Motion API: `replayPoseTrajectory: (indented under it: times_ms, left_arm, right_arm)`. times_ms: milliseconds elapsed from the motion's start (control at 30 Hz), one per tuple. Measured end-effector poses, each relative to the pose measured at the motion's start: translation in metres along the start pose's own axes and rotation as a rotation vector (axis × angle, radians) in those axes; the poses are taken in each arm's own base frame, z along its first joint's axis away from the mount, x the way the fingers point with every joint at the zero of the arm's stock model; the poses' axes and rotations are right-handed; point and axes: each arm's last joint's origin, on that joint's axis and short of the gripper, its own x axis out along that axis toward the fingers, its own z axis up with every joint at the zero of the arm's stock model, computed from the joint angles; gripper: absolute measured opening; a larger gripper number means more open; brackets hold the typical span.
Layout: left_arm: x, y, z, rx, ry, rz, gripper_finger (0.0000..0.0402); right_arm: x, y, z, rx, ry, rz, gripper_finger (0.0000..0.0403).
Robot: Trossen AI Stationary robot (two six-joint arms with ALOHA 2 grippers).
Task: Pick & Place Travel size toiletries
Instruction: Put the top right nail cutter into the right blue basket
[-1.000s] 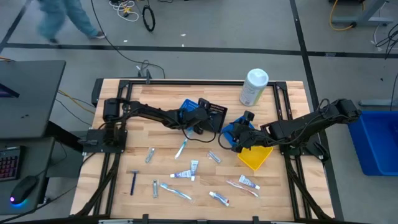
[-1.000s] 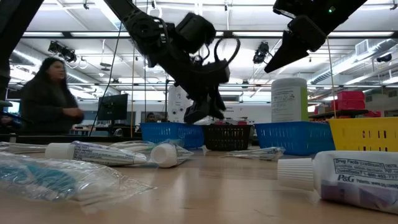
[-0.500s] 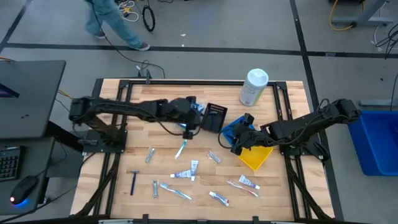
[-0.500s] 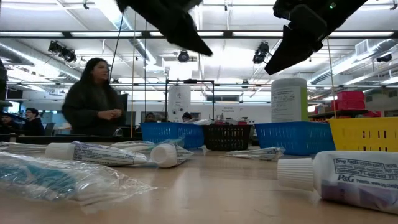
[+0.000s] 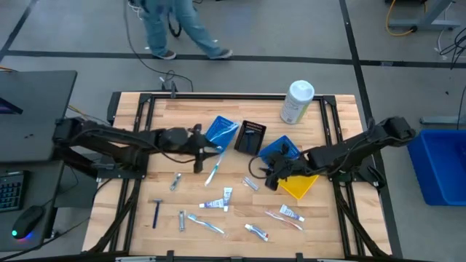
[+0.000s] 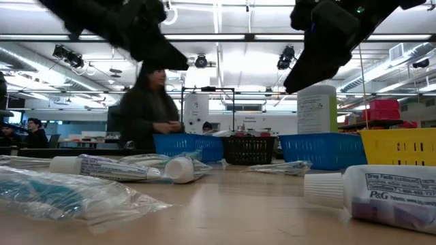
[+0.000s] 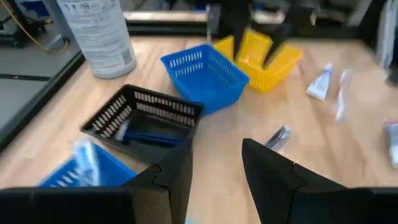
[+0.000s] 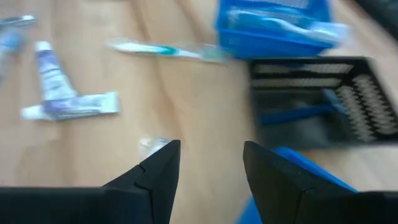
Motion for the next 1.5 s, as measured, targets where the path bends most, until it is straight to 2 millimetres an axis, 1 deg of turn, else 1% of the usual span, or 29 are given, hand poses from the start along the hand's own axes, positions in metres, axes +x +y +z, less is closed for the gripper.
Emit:
replayPoseTrajectory:
  times_ms: [67, 167, 233, 300, 433, 500, 600, 733, 833, 933, 1067, 1133, 1200, 1333, 1433, 1500]
  left_arm:
    - [-0.001, -0.002, -0.014, -0.04, -0.079, -0.017, 0.0147]
    - [-0.004, -0.004, -0.033, -0.097, -0.136, -0.025, 0.0147]
    - [-0.005, -0.004, -0.041, -0.12, -0.154, 0.006, 0.0147]
    - [-0.006, -0.005, -0.049, -0.137, -0.132, 0.046, 0.0146]
    - [-0.004, -0.009, -0.049, -0.137, -0.14, 0.079, 0.0146]
    - [-0.005, -0.01, -0.05, -0.132, -0.14, 0.077, 0.0146]
    - [-0.005, -0.011, -0.05, -0.131, -0.14, 0.081, 0.0146]
    - [-0.005, -0.011, -0.05, -0.133, -0.142, 0.093, 0.0146]
    - [-0.005, -0.01, -0.05, -0.139, -0.142, 0.113, 0.0146]
    - [-0.005, -0.01, -0.049, -0.14, -0.146, 0.114, 0.0146]
    - [-0.005, -0.01, -0.05, -0.142, -0.146, 0.135, 0.0146]
    - [-0.005, -0.009, -0.05, -0.143, -0.147, 0.159, 0.0146]
    - [-0.005, -0.009, -0.05, -0.144, -0.148, 0.167, 0.0146]
    - [-0.005, -0.008, -0.05, -0.145, -0.151, 0.181, 0.0146]
    - [-0.005, -0.008, -0.05, -0.146, -0.152, 0.193, 0.0146]
    - [-0.005, -0.008, -0.049, -0.148, -0.154, 0.195, 0.0146]
  right_arm:
    - [0.009, 0.008, 0.0, 0.0, -0.022, 0.037, 0.019]
    - [0.024, 0.019, 0.0, 0.013, -0.044, 0.094, 0.0199]
    - [0.035, 0.026, -0.005, 0.006, -0.04, 0.104, 0.0205]
    - [0.047, 0.032, -0.011, -0.001, -0.032, 0.107, 0.021]
    - [0.068, 0.042, -0.025, -0.016, 0.011, 0.099, 0.0212]
    - [0.076, 0.045, -0.029, 0.0, 0.061, 0.084, 0.021]
    - [0.083, 0.047, -0.032, 0.029, 0.128, 0.065, 0.0205]
    - [0.09, 0.047, -0.041, 0.012, 0.19, 0.05, 0.0199]
    - [0.091, 0.046, -0.045, -0.005, 0.232, 0.044, 0.0192]
    - [0.092, 0.046, -0.048, -0.013, 0.254, 0.053, 0.0173]
    - [0.092, 0.045, -0.049, -0.059, 0.268, 0.057, 0.0117]
    - [0.092, 0.044, -0.049, -0.064, 0.274, 0.053, 0.0084]
    - [0.092, 0.044, -0.049, -0.061, 0.273, 0.06, 0.0059]
    - [0.084, 0.043, -0.043, -0.105, 0.268, 0.101, 0.0056]
    - [0.066, 0.043, -0.025, -0.137, 0.221, 0.142, 0.0056]
    - [0.053, 0.038, -0.015, -0.145, 0.2, 0.137, 0.006]
